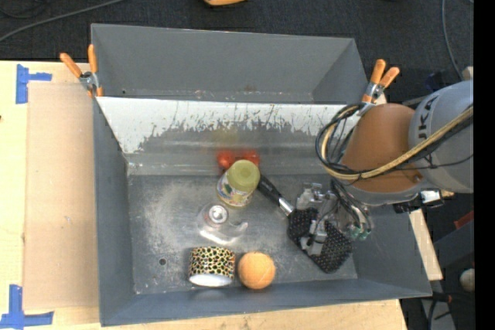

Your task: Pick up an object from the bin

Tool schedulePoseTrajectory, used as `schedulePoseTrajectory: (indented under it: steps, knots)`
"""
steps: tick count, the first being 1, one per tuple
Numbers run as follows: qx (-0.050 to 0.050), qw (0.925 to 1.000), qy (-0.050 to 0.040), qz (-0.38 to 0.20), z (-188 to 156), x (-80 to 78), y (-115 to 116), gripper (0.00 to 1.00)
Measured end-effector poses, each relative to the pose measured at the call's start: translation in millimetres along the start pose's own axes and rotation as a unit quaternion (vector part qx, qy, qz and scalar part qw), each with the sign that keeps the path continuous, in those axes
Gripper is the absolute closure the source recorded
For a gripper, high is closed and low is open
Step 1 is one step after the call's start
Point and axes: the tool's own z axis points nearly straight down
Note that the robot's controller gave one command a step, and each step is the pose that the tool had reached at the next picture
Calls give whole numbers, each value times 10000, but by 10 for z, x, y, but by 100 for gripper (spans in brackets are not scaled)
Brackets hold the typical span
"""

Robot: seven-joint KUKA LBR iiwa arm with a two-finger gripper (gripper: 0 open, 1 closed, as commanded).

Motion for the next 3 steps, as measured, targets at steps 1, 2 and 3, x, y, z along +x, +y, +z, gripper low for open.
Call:
schedulePoseTrajectory:
  steps: [1,2,3]
  knots:
    - [0,10000,0,-3,0,0,0,100]
    - [0,10000,0,-5,0,0,0,100]
    - [1,10000,-1,-7,0,0,1,100]
